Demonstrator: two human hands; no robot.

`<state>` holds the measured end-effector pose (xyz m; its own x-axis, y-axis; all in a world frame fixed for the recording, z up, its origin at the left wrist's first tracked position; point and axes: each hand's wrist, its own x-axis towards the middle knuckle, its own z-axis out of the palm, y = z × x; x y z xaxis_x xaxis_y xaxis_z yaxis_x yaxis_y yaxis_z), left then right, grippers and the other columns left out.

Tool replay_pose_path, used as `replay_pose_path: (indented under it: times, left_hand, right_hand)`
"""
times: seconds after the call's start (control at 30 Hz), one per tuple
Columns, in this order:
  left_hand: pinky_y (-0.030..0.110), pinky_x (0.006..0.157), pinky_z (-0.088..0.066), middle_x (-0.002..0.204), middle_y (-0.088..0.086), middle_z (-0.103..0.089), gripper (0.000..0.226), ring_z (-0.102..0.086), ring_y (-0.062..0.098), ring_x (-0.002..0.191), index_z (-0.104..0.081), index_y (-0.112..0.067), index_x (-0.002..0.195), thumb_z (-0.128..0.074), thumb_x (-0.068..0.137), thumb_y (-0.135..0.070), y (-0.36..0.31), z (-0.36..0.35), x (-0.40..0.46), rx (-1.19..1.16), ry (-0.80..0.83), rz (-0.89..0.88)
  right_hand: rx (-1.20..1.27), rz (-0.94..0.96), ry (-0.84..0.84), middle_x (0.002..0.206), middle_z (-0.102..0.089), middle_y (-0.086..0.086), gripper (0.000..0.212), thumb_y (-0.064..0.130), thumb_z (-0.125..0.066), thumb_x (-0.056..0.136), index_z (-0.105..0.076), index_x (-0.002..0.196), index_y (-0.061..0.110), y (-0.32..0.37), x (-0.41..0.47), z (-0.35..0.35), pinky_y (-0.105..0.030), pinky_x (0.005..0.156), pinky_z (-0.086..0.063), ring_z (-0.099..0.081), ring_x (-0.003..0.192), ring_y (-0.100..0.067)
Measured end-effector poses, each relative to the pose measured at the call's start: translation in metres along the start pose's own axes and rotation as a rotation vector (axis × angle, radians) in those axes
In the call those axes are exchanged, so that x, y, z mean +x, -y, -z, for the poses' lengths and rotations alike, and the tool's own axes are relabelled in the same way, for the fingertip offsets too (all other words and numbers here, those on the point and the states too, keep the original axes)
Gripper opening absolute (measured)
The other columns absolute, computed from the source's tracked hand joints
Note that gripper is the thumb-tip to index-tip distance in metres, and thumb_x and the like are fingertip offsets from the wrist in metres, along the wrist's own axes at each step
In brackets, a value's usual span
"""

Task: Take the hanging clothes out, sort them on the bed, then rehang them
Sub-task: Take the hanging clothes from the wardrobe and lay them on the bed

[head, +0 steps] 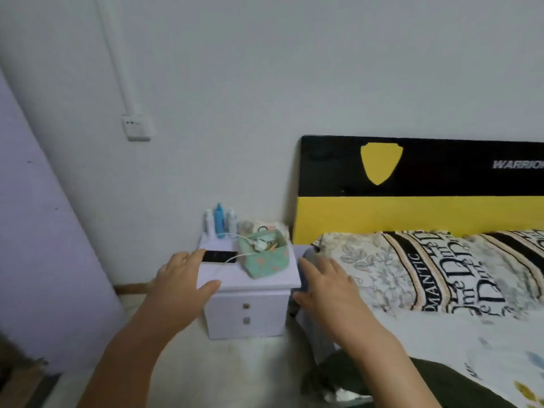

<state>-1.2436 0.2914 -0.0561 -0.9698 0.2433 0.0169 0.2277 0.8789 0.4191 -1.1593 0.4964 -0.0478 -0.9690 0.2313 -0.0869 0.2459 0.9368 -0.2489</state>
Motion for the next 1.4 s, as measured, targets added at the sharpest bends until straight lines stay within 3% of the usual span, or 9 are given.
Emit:
replay_pose_path:
  times: [0.2,0.33,0.6,0.73,0.83,1.07,1.4]
  left_hand:
    - [0.037,0.112,-0.026,0.153,0.005,-0.017,0.066,-0.022,0.025,0.140,-0.017,-0.025,0.147,-0.045,0.091,-0.048,0.091,0.056,-0.019,0.089,0.007,0.183]
    - [0.033,0.112,-0.025,0.154,0.002,-0.014,0.065,-0.021,0.024,0.140,-0.013,-0.026,0.147,-0.040,0.093,-0.050,0.158,0.097,-0.028,0.182,0.012,0.254]
    - [0.031,0.107,-0.033,0.152,0.001,-0.017,0.062,-0.028,0.020,0.135,-0.014,-0.023,0.147,-0.039,0.095,-0.046,0.283,0.174,-0.040,0.186,0.034,0.375]
    - [0.027,0.099,-0.040,0.146,0.003,-0.030,0.060,-0.044,0.016,0.122,-0.020,-0.023,0.145,-0.040,0.094,-0.048,0.334,0.205,-0.045,0.164,0.029,0.441]
    - [0.026,0.102,-0.038,0.147,0.002,-0.030,0.061,-0.040,0.016,0.126,-0.017,-0.023,0.146,-0.038,0.095,-0.049,0.366,0.223,-0.047,0.144,0.010,0.518]
    - [0.020,0.105,-0.029,0.150,0.001,-0.028,0.061,-0.034,0.015,0.133,-0.021,-0.023,0.146,-0.043,0.094,-0.045,0.430,0.262,-0.049,0.011,-0.126,0.672]
    - [0.025,0.107,-0.032,0.149,0.002,-0.031,0.060,-0.035,0.015,0.133,-0.025,-0.021,0.145,-0.046,0.093,-0.044,0.491,0.313,-0.043,0.047,-0.395,0.904]
  right_hand:
    - [-0.066,0.208,0.073,0.158,-0.006,-0.003,0.063,0.041,-0.043,0.096,-0.011,0.149,0.028,0.098,0.022,-0.008,-0.048,0.115,-0.013,-0.003,0.145,-0.024]
    - [-0.092,0.350,0.094,0.155,-0.017,-0.001,0.058,0.041,-0.042,0.097,-0.017,0.147,0.027,0.174,0.035,-0.012,-0.045,0.114,-0.019,-0.014,0.142,-0.023]
    - [-0.105,0.580,0.138,0.151,-0.027,-0.001,0.054,0.039,-0.041,0.097,-0.023,0.146,0.027,0.320,0.066,-0.039,-0.041,0.110,-0.028,-0.027,0.137,-0.021]
    - [-0.121,0.693,0.169,0.148,-0.031,-0.001,0.053,0.039,-0.044,0.096,-0.026,0.145,0.025,0.387,0.080,-0.051,-0.040,0.109,-0.030,-0.030,0.136,-0.023]
    - [-0.127,0.773,0.177,0.145,-0.035,-0.003,0.050,0.038,-0.043,0.097,-0.030,0.143,0.022,0.433,0.090,-0.056,-0.041,0.107,-0.033,-0.034,0.133,-0.025]
    - [-0.082,1.029,0.155,0.143,-0.039,-0.003,0.050,0.036,-0.043,0.097,-0.030,0.144,0.022,0.543,0.124,-0.066,-0.038,0.105,-0.036,-0.038,0.129,-0.024]
    - [0.108,1.415,0.198,0.128,-0.050,-0.008,0.041,0.029,-0.045,0.096,-0.043,0.135,0.015,0.686,0.156,-0.080,-0.037,0.096,-0.042,-0.048,0.115,-0.024]
